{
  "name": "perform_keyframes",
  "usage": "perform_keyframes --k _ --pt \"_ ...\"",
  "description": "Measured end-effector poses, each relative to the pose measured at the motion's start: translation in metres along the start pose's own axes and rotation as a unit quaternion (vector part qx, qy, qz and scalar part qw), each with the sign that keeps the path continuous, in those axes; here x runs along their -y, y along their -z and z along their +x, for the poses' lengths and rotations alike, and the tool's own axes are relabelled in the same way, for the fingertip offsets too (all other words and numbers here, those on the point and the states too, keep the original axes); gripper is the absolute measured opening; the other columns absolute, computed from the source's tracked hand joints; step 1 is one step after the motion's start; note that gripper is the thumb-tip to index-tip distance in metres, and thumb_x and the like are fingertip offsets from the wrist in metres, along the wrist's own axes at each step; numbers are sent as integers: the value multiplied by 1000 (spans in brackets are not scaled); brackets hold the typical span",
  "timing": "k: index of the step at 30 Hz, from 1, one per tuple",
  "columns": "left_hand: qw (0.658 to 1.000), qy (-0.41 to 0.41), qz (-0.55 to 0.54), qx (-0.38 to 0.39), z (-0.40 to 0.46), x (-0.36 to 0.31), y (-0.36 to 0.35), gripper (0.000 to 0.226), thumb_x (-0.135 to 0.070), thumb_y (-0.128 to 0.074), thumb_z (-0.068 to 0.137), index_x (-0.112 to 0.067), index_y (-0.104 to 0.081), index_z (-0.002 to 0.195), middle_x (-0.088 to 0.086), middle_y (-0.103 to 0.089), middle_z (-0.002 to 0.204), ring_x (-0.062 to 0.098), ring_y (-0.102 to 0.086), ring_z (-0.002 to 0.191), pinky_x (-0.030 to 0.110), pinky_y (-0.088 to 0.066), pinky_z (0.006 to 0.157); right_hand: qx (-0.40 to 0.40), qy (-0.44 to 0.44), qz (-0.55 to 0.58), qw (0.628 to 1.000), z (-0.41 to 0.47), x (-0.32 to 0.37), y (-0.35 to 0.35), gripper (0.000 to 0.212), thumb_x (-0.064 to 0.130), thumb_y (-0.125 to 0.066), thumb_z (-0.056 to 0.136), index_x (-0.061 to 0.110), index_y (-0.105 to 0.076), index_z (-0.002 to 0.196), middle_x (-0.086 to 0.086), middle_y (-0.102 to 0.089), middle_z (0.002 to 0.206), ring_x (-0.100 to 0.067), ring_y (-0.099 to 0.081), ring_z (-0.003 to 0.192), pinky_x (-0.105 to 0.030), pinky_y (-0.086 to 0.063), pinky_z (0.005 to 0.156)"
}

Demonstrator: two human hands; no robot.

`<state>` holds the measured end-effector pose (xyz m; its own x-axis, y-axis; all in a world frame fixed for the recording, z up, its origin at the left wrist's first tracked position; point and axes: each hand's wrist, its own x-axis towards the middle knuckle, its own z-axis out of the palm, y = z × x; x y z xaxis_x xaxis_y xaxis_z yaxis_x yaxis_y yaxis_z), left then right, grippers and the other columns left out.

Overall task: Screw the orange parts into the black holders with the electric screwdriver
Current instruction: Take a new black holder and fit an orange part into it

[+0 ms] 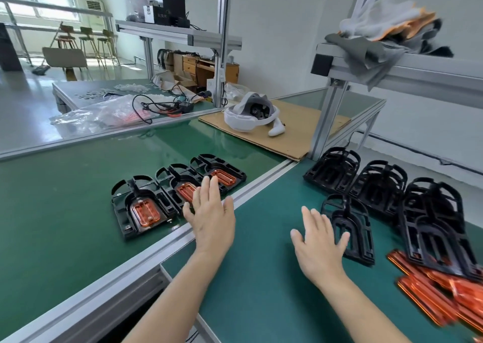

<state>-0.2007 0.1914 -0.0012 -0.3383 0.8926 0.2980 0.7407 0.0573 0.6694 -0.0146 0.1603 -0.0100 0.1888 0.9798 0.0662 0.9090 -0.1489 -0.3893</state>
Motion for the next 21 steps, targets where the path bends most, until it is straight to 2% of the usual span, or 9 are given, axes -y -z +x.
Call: perform_keyframes --k 4,9,15,21 --pt "990 -54 -40 121 -23 -37 -28 54 -32 -28 102 -24 -8 152 -10 -8 159 8 -4 145 40 8 115 -24 -46 -21 998 -4 -27 13 56 31 -29 102 26 -8 154 3 -5 162 -17 2 149 -57 4 114" --pt "969 -92 -36 227 -46 -74 -65 55 -35 -27 102 -22 -7 152 -6 -16 158 14 -8 145 45 3 115 -38 -72 -41 996 -8 -49 23 55 35 -28 104 27 -5 153 -1 -3 162 -20 3 149 -56 4 115" --pt "951 -84 -46 294 -59 -111 -96 57 -34 -30 99 -21 -10 150 1 -38 146 19 -19 140 49 -1 116 -33 -121 -67 990 -8 -66 29 62 47 -30 102 27 -3 154 -8 -3 162 -24 2 149 -56 5 115" --pt "947 -85 -24 310 -65 -126 -106 56 -30 -29 99 -17 -10 149 3 -42 141 19 -18 140 50 0 115 -7 -156 -85 984 -9 -76 30 66 52 -26 101 23 -1 155 -10 -11 161 -25 -1 149 -57 8 114"
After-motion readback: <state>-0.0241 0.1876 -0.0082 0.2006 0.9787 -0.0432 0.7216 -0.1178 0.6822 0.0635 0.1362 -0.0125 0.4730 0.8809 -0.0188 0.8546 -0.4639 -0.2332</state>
